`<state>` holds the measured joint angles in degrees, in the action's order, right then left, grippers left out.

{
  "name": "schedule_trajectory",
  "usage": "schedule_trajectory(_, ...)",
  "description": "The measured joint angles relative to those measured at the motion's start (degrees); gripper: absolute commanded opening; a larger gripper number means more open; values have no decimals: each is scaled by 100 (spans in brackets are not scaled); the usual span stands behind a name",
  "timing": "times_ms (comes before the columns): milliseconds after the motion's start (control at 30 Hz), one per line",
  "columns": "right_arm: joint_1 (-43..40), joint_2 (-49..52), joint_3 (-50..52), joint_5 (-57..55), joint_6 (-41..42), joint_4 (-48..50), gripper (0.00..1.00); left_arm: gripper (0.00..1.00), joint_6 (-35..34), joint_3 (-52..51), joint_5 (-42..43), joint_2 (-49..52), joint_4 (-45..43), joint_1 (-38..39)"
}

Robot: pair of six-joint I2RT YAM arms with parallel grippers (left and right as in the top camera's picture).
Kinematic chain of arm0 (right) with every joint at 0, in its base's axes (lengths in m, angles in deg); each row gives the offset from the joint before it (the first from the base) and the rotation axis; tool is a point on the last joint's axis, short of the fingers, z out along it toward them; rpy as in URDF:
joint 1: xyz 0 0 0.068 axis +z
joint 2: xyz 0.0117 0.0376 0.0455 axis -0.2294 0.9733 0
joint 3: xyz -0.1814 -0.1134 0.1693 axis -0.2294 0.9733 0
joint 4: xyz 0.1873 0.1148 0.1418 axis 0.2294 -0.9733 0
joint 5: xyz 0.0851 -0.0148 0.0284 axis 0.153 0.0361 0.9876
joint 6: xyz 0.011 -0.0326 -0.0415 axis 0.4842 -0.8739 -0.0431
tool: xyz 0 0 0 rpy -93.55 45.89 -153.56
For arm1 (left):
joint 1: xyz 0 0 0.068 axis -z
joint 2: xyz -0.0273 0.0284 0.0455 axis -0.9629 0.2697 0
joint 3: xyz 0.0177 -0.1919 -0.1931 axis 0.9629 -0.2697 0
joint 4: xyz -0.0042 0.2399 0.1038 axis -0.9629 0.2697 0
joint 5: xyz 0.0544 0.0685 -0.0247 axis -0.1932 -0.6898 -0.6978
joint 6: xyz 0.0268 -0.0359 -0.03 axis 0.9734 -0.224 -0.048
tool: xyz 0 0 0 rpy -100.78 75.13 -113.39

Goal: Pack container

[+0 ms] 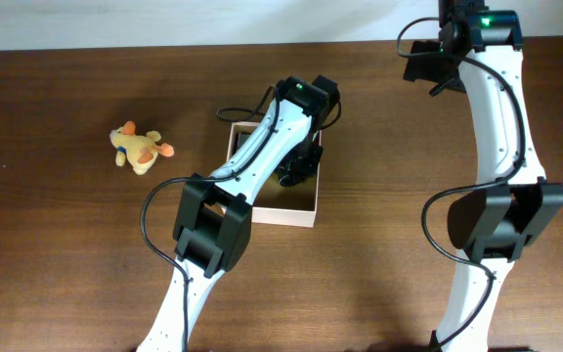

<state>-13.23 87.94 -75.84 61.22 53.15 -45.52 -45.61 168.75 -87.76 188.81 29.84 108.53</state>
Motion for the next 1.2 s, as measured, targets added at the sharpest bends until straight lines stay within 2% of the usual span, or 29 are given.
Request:
schedule_trajectory(533, 0, 0, 0, 0, 0, 0, 99, 23, 20, 26, -278, 20, -179, 31)
schedule_trajectory(633, 0, 0, 0, 2, 0, 0, 99, 20, 33, 81, -326, 44, -210, 31)
schedule_trajectory(700, 0, 0, 0, 0, 0, 0, 99, 12, 46, 138, -341, 72, -223, 31)
schedule_trajectory(800, 0, 0, 0, 2, 0, 0, 99, 6, 118, 219, -380, 103, -269, 31)
schedule_trajectory(967, 0, 0, 0, 2, -2, 0, 99, 6, 168, 249, -407, 116, -284, 31)
schedule_trajectory(1033, 0, 0, 0, 2, 0, 0, 99, 2, 170, 254, -424, 116, -293, 31)
schedule_trajectory(1200, 0, 0, 0, 2, 0, 0, 99, 2, 190, 254, -444, 116, -337, 31)
